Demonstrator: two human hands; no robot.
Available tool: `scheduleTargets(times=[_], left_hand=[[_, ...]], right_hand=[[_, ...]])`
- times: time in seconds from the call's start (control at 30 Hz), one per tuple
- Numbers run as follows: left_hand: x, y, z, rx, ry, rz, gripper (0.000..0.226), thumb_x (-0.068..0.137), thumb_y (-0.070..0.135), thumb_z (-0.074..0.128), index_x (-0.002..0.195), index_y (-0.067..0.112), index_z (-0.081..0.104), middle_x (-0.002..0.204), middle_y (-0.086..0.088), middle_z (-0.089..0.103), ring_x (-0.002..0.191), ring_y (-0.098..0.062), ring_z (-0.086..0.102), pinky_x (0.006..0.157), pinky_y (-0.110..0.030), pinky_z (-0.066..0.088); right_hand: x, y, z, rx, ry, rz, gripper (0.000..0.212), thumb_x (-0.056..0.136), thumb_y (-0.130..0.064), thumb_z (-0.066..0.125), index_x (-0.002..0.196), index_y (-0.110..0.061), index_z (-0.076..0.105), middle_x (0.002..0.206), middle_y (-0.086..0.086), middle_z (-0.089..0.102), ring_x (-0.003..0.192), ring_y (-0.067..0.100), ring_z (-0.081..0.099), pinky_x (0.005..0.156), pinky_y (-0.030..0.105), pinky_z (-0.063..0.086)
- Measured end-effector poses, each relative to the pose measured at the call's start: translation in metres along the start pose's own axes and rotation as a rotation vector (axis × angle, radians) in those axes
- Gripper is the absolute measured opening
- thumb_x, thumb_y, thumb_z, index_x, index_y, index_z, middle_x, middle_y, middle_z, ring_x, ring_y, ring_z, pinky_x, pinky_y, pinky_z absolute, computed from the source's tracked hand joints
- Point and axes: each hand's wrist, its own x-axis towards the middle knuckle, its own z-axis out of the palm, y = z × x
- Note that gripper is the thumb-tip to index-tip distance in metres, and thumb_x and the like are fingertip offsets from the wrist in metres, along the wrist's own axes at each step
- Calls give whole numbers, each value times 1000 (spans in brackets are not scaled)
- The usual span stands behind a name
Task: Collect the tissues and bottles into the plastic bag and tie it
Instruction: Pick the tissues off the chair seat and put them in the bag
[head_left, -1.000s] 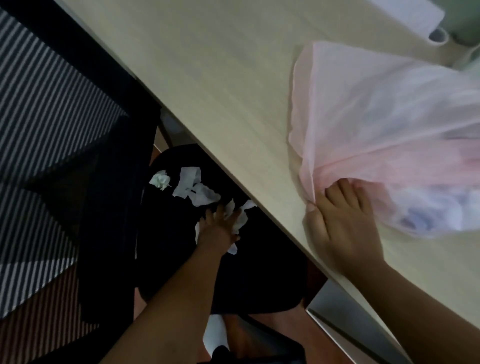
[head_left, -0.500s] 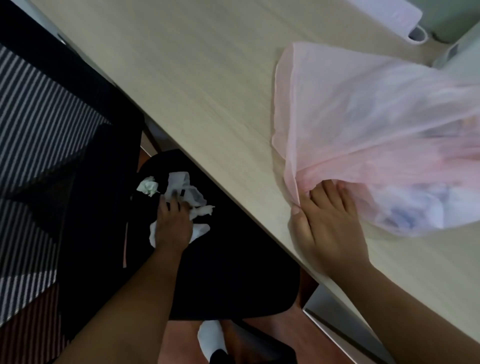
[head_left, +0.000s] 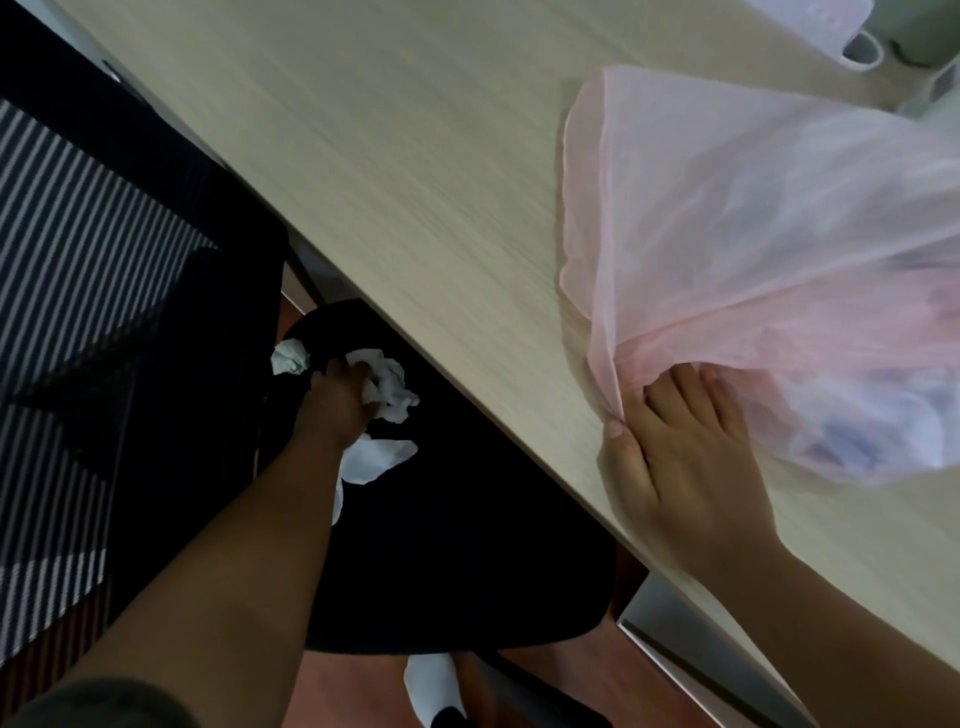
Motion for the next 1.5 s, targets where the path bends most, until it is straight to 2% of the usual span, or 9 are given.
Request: scheduleTargets(times=[0.1, 0.2, 0.37, 0.5, 0.7, 1.03, 1.27, 1.4, 1.5], left_hand=[[-6, 1, -1, -35, -31, 64, 29, 85, 1, 65, 113, -6, 64, 109, -33, 60, 98, -48, 61, 77, -47, 53], [-17, 0, -2, 116, 47, 39, 41, 65, 14, 84, 101, 2, 69, 115, -33, 56, 101, -55, 52, 76, -54, 48], [-7, -5, -20, 220, 70, -89, 55, 66, 37, 87, 115, 18, 71, 160, -28, 10, 141, -58, 6, 114, -60, 10], [2, 0, -36, 72, 78, -273, 69, 81, 33, 77, 142, 15, 48, 154, -24, 17, 135, -41, 23, 115, -44, 23], [12, -6, -36, 146, 15, -397, 56, 96, 30, 53, 146, 10, 35, 149, -22, 29, 135, -40, 26, 111, -42, 28], [-16, -6, -25, 151, 200, -168, 22, 84, -5, 63, 105, -3, 68, 119, -32, 45, 95, -48, 49, 71, -54, 52], [-58, 0, -10, 98, 79, -44, 70, 78, 25, 73, 143, 12, 47, 128, -26, 45, 105, -46, 49, 80, -51, 47], [-95, -2, 10, -56, -78, -17, 82, 77, 64, 56, 151, 45, 28, 155, -9, 17, 128, -39, 30, 96, -50, 43], [-107, -14, 20, -66, -147, 28, 105, 59, 63, 82, 149, 41, 33, 162, -5, -5, 140, -36, 13, 109, -52, 35]], right_hand=[[0, 0, 0, 5, 13, 2, 36, 91, -25, 35, 112, -11, 62, 109, 10, 61, 115, 35, 50, 110, 53, 30], [-1, 0, 0, 1, 17, -2, 36, 92, -26, 35, 109, -11, 62, 106, 9, 61, 113, 35, 50, 111, 52, 30], [0, 0, 0, 2, 23, 1, 37, 91, -26, 35, 109, -11, 64, 108, 11, 62, 114, 37, 51, 109, 54, 31], [-1, 0, 1, 3, 34, -1, 37, 91, -26, 36, 112, -11, 63, 109, 10, 62, 116, 37, 51, 109, 54, 31], [-1, 0, 1, -3, 20, 3, 35, 91, -26, 36, 110, -12, 61, 105, 9, 61, 111, 34, 51, 109, 52, 32], [1, 2, 2, -1, 11, 16, 39, 92, -27, 35, 115, -12, 63, 111, 10, 62, 117, 36, 50, 110, 53, 30], [-1, 2, 1, 5, 19, 19, 41, 91, -27, 35, 119, -14, 62, 118, 8, 61, 124, 33, 46, 114, 49, 26], [-1, 0, 1, 21, 18, 17, 43, 91, -27, 35, 123, -14, 61, 124, 9, 60, 128, 32, 44, 116, 48, 23], [-1, 0, 0, 27, 9, 17, 44, 92, -27, 36, 127, -15, 59, 129, 8, 58, 132, 31, 41, 117, 47, 21]])
